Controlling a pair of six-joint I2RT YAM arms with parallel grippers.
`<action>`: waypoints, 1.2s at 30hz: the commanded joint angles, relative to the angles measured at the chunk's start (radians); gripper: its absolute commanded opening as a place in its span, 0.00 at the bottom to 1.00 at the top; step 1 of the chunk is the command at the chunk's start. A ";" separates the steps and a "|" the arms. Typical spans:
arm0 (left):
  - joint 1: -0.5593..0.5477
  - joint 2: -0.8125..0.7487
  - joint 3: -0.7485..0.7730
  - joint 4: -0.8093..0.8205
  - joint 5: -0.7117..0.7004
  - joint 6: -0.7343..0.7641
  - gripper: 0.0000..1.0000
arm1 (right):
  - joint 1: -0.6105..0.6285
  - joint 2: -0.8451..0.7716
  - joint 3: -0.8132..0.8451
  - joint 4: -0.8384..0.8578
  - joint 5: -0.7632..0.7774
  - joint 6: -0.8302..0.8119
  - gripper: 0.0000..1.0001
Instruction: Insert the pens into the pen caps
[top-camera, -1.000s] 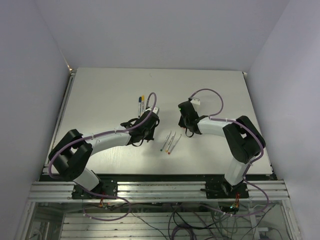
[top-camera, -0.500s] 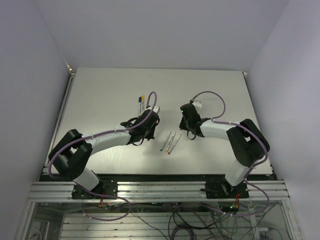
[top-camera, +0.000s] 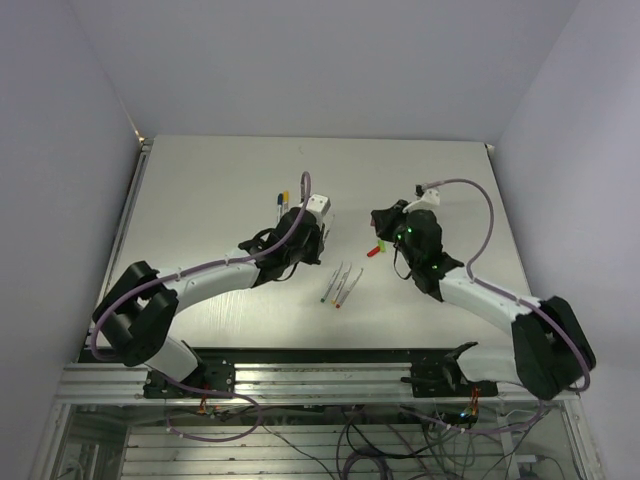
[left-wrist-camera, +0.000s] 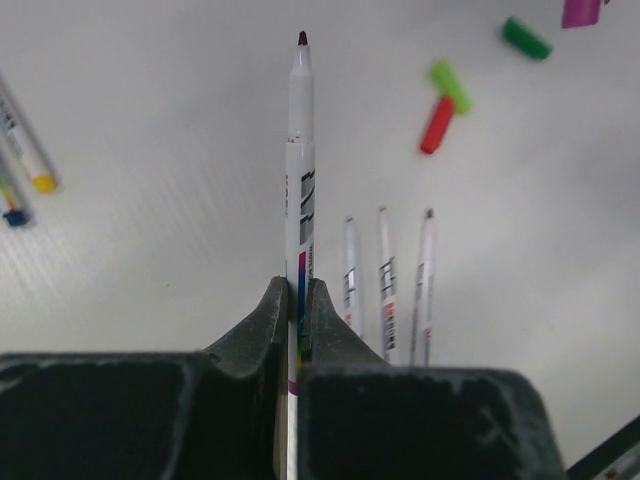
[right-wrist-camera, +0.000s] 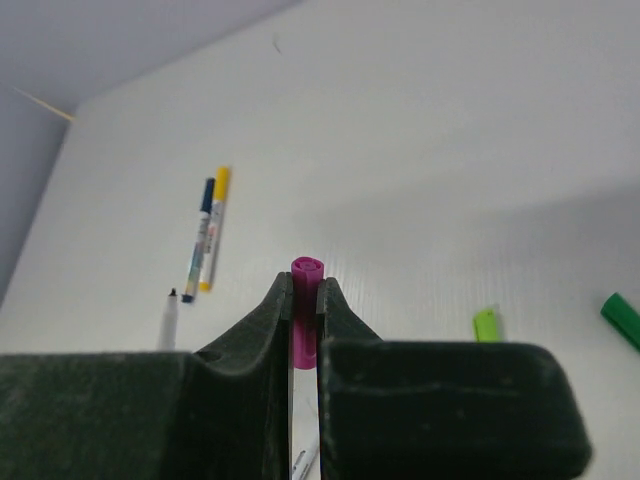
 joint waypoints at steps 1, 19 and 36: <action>-0.011 -0.035 0.022 0.157 0.131 0.024 0.07 | -0.002 -0.110 -0.091 0.204 0.027 -0.058 0.00; -0.156 -0.099 -0.002 0.310 0.240 -0.003 0.07 | -0.002 -0.290 -0.293 0.590 0.031 -0.020 0.00; -0.156 -0.100 -0.011 0.304 0.206 0.003 0.07 | -0.003 -0.242 -0.316 0.671 -0.077 0.099 0.00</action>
